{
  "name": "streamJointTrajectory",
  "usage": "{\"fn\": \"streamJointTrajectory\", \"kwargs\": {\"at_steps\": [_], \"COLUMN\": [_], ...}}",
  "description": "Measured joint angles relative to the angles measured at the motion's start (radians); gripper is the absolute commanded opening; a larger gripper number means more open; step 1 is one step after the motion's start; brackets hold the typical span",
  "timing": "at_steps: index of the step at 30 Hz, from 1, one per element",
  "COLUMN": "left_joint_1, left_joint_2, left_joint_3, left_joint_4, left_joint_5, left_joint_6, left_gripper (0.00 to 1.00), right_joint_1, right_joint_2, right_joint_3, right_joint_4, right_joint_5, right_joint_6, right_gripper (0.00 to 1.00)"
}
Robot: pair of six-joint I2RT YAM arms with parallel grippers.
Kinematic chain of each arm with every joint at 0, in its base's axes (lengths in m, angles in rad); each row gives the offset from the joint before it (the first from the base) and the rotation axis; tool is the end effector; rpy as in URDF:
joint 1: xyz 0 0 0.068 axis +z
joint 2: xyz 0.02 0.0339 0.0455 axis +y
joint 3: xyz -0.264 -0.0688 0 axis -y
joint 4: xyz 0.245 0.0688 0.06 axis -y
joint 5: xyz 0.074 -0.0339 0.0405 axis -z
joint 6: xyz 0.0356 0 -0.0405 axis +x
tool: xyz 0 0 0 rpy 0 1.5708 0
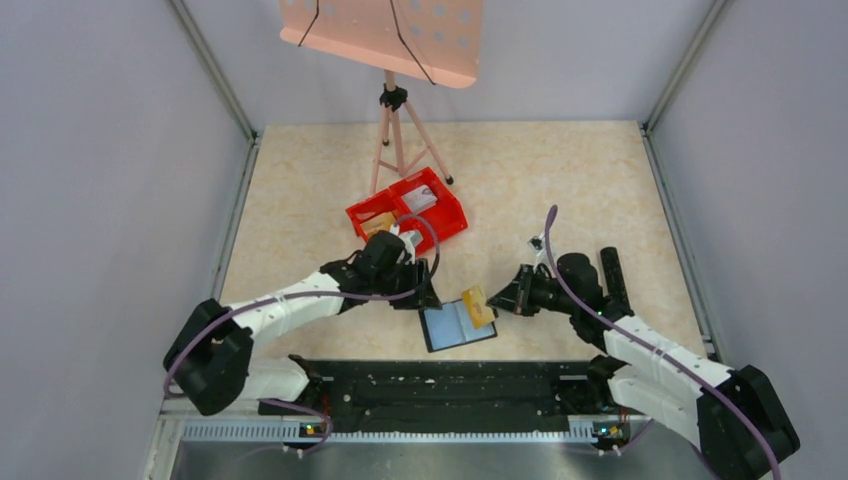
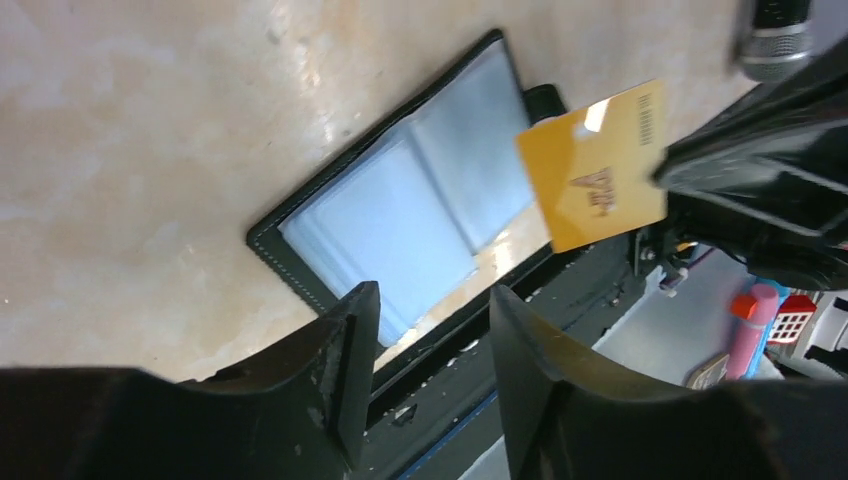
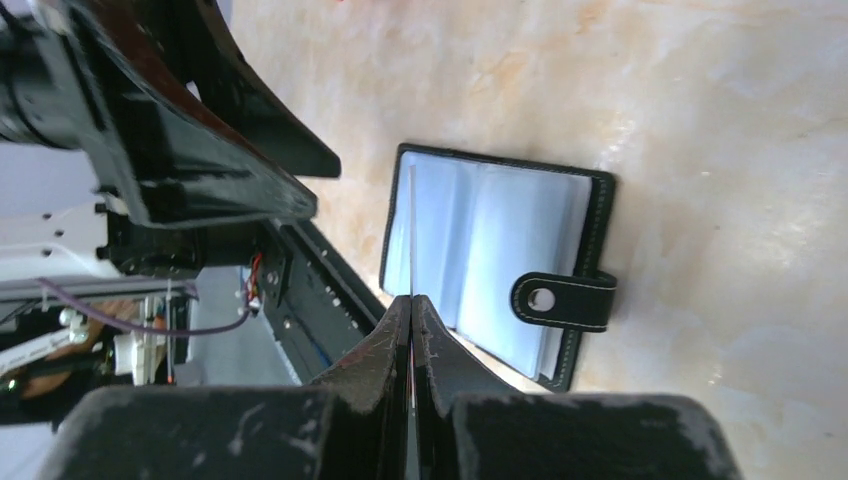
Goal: Take the credit cards out of the card holder
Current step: Remove the credit card from the card holder.
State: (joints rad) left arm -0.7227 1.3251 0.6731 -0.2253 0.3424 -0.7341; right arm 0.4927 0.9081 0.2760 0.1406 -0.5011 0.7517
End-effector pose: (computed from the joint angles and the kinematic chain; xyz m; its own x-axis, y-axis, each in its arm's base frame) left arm 0.1839 -0.1781 0.1859 -0.9534 -0.0006 -0.3016 0.1957 0.7599 -0.6199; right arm 0.1535 0.1018 0.1756 -0.8419 0.2278 -0.4892 -0.2917 0.5706 0.7677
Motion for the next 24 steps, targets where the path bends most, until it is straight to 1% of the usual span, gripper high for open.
{"fn": "streamJointTrajectory", "kwargs": {"at_steps": [2, 4, 7, 10, 15, 19, 24], "left_joint_1": [0.000, 0.000, 0.000, 0.000, 0.000, 0.000, 0.000], "left_joint_2": [-0.051, -0.100, -0.147, -0.161, -0.158, -0.145, -0.115], "left_joint_3": [0.028, 0.048, 0.071, 0.096, 0.121, 0.140, 0.146], "left_joint_4": [-0.016, -0.031, -0.046, -0.063, -0.085, -0.083, -0.059], "left_joint_5": [-0.003, -0.004, 0.002, 0.032, 0.134, 0.230, 0.304], "left_joint_6": [0.010, 0.027, 0.056, 0.092, 0.147, 0.168, 0.169], "left_gripper": [0.58, 0.60, 0.61, 0.60, 0.59, 0.54, 0.47], "right_joint_1": [0.000, 0.000, 0.000, 0.000, 0.000, 0.000, 0.001], "right_joint_2": [0.000, 0.003, 0.019, 0.037, 0.051, 0.051, 0.050], "right_joint_3": [0.000, 0.000, 0.000, -0.001, -0.001, -0.003, -0.014], "right_joint_4": [0.009, 0.029, 0.085, 0.152, 0.242, 0.285, 0.308], "right_joint_5": [-0.044, -0.095, -0.185, -0.267, -0.372, -0.423, -0.450], "right_joint_6": [-0.007, -0.014, -0.018, -0.015, 0.001, 0.012, 0.020], "right_gripper": [0.00, 0.00, 0.00, 0.00, 0.00, 0.00, 0.00]}}
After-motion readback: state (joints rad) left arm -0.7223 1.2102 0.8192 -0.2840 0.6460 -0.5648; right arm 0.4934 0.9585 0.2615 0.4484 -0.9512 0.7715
